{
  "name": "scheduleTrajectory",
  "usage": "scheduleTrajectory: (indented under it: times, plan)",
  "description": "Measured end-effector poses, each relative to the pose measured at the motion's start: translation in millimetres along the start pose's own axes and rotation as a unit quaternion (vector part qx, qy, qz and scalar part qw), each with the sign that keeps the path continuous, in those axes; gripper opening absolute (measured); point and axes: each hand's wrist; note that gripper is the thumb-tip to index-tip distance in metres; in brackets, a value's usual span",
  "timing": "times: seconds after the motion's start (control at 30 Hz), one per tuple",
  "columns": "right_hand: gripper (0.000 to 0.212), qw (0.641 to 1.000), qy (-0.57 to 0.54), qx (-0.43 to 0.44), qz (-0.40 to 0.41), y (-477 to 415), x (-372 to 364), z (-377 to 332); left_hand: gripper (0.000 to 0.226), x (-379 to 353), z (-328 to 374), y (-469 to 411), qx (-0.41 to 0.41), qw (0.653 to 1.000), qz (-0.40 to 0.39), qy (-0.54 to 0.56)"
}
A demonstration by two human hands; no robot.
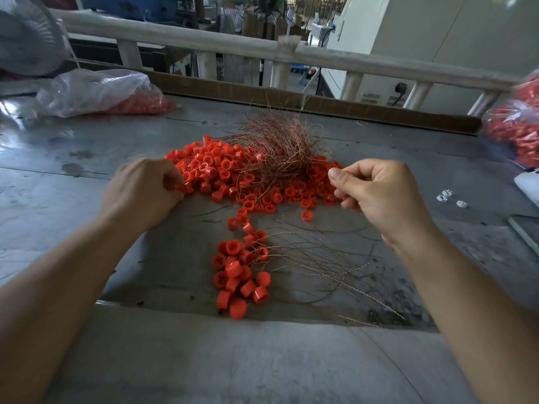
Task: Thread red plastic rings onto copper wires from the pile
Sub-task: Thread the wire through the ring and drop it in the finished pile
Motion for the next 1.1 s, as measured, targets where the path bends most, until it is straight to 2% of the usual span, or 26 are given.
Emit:
scheduleTrajectory:
  times: [0.17, 0.2, 0.23, 0.27, 0.33, 0.37, 0.4, 0.47, 0.53, 0.63, 0.7, 0.77, 0.9, 0.97, 1.0, 1.1]
  plan:
    - [0.022, 0.999, 0.01, -0.01, 0.029, -6.6, 1.6, 7.0, 0.013, -0.9, -0.1, -0.1, -0.006, 1.0, 0.018, 0.017]
    - [0.023, 0.999, 0.014, -0.013, 0.033, -7.8, 2.2, 8.2, 0.015, -0.5, 1.4, 0.3, 0.003, 0.999, 0.025, 0.044]
    - [0.023, 0.999, 0.019, -0.015, 0.037, -8.8, 2.9, 9.2, 0.016, 1.5, 4.7, 1.2, 0.031, 0.992, 0.018, 0.117]
    - [0.024, 0.999, 0.025, -0.014, 0.042, -10.2, 3.7, 10.3, 0.017, 5.8, 10.3, 2.9, 0.076, 0.969, -0.011, 0.234]
    - [0.024, 0.997, 0.056, -0.009, 0.048, -12.0, 4.8, 12.9, 0.023, 15.9, 24.2, 9.0, 0.149, 0.865, -0.105, 0.468]
    - [0.024, 0.995, 0.083, -0.005, 0.046, -12.3, 4.5, 14.8, 0.022, 18.3, 28.7, 13.0, 0.156, 0.822, -0.149, 0.527]
    - [0.025, 0.992, 0.116, 0.002, 0.042, -12.2, 3.9, 16.9, 0.017, 19.7, 32.5, 16.8, 0.148, 0.799, -0.187, 0.552]
    - [0.025, 0.982, 0.187, 0.022, 0.029, -11.7, 2.3, 20.0, 0.02, 22.4, 39.3, 23.9, 0.118, 0.778, -0.245, 0.566]
    - [0.023, 0.974, 0.223, 0.035, 0.008, -11.8, 0.7, 22.9, 0.03, 22.9, 42.9, 28.7, 0.083, 0.778, -0.273, 0.559]
    - [0.009, 0.969, 0.239, 0.055, -0.022, -12.5, -3.0, 27.1, 0.032, 24.8, 44.4, 30.9, 0.042, 0.775, -0.309, 0.55]
    - [0.017, 0.956, 0.283, 0.072, -0.033, -12.1, -7.3, 30.3, 0.033, 25.5, 44.4, 30.9, 0.023, 0.764, -0.334, 0.551]
    - [0.024, 0.943, 0.318, 0.083, -0.041, -12.2, -11.7, 32.3, 0.033, 25.2, 43.7, 30.7, 0.009, 0.768, -0.341, 0.542]
    - [0.005, 0.938, 0.332, 0.097, -0.029, -13.8, -14.4, 31.8, 0.026, 25.2, 44.4, 31.6, 0.0, 0.776, -0.341, 0.53]
    - [0.002, 0.94, 0.328, 0.094, -0.021, -14.9, -12.4, 33.0, 0.024, 24.9, 44.3, 31.4, -0.007, 0.782, -0.34, 0.523]
    - [0.004, 0.942, 0.323, 0.093, -0.019, -15.2, -10.8, 33.1, 0.023, 24.6, 44.1, 31.1, -0.008, 0.786, -0.338, 0.518]
    - [0.029, 0.946, 0.306, 0.098, -0.034, -14.4, -9.1, 33.5, 0.019, 24.3, 45.4, 32.2, -0.005, 0.789, -0.336, 0.514]
Point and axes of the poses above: each hand's wrist, its own y-axis away from the middle knuckle, its own x-axis out of the back of the hand, z = x × y, and after that the axes turned 8 degrees about z, right-handed
